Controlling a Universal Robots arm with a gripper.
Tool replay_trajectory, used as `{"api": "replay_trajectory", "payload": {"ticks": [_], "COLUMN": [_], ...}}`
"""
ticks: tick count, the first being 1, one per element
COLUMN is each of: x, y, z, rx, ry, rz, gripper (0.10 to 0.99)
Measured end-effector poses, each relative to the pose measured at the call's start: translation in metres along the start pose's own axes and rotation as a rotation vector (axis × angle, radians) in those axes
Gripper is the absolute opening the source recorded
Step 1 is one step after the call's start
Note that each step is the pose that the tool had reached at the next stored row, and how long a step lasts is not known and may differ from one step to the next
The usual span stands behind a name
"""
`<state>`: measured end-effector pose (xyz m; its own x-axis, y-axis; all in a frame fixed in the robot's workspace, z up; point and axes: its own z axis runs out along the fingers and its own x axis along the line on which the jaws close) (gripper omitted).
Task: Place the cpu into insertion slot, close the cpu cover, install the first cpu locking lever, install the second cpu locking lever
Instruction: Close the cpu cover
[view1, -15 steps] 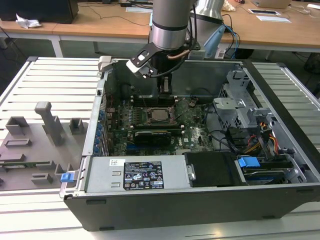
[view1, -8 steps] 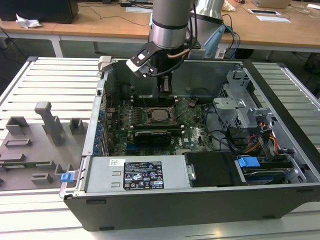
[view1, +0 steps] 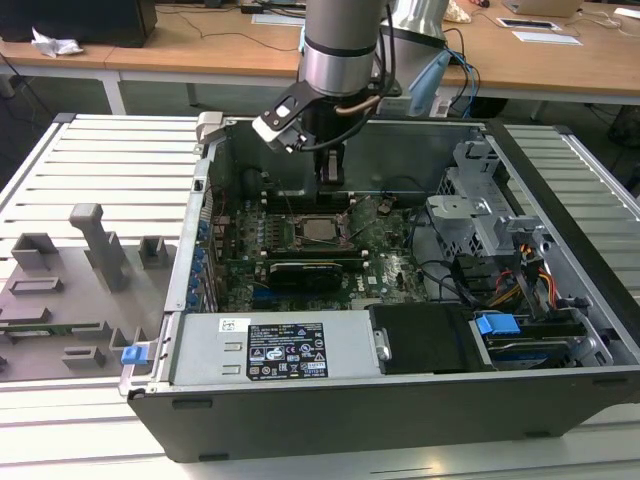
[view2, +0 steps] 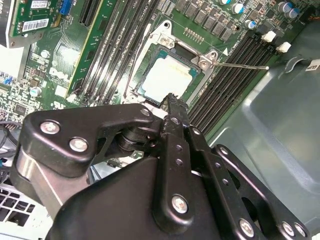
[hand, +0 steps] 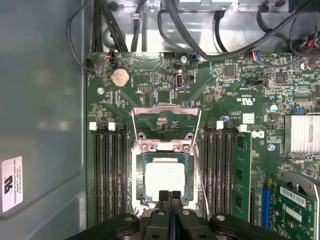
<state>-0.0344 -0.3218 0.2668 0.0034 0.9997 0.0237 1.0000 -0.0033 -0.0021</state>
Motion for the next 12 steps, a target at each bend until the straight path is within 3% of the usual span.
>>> {"api": "replay_trajectory", "payload": {"ticks": [12], "x": [0.0002], "y": [0.0000], "z": [-0.0049], "rx": [0.000], "ry": [0.0001], "rz": [0.000], "gripper": [0.106]}}
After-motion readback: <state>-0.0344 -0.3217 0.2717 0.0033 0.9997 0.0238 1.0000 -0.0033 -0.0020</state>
